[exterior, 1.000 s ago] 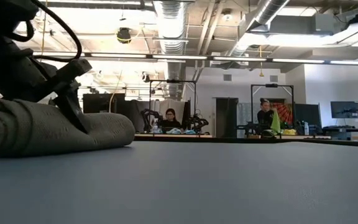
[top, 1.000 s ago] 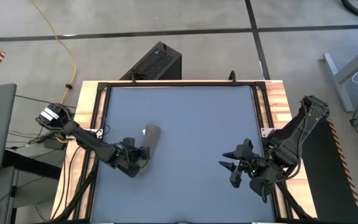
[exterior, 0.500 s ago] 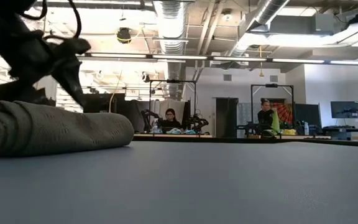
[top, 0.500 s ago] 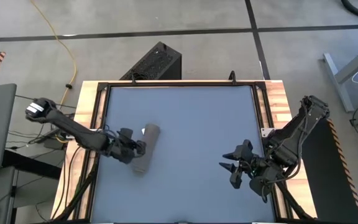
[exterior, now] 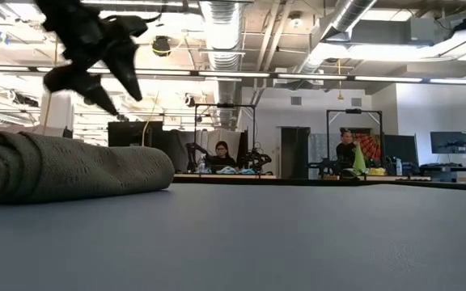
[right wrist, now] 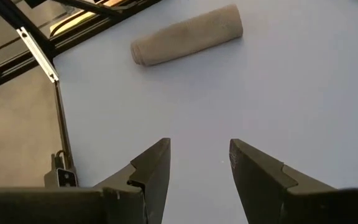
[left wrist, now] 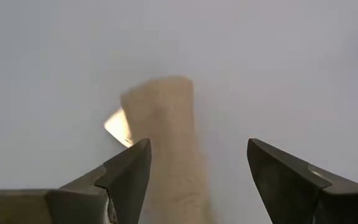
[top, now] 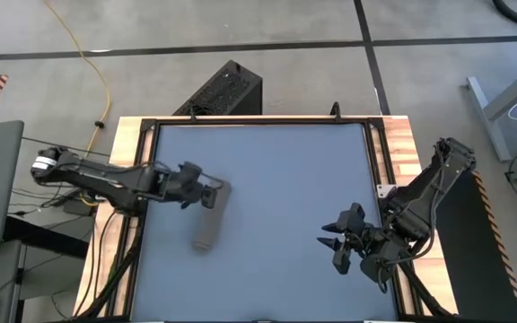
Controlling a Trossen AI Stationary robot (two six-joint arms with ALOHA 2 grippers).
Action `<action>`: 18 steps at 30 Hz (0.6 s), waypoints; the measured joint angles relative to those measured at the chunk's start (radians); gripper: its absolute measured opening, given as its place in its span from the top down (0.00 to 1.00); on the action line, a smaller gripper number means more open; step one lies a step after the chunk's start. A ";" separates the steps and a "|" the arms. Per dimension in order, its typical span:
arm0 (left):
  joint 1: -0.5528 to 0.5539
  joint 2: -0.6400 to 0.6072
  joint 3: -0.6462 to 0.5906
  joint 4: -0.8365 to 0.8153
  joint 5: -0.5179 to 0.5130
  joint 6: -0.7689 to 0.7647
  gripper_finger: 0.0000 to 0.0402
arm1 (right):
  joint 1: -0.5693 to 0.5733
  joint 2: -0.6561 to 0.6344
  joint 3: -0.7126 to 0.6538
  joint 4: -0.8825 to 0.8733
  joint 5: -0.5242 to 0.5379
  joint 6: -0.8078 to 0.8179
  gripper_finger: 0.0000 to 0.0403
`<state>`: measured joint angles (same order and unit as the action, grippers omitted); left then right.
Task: Roll towel
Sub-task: Roll the grey towel
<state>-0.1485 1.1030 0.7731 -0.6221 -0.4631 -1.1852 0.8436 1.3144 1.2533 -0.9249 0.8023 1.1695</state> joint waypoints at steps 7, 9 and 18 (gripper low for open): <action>0.083 0.271 0.223 -0.208 0.130 0.180 0.37 | 0.000 0.000 0.000 0.009 -0.022 0.001 0.53; 0.083 0.343 0.239 -0.207 0.156 0.199 0.37 | 0.001 0.000 0.000 0.017 -0.022 0.000 0.53; 0.083 0.534 0.244 -0.191 0.211 0.230 0.37 | 0.036 0.000 0.000 0.021 -0.021 0.000 0.53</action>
<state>-0.0654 1.6369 1.0172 -0.8127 -0.2526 -0.9553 0.8794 1.3144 1.2533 -0.9044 0.7811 1.1698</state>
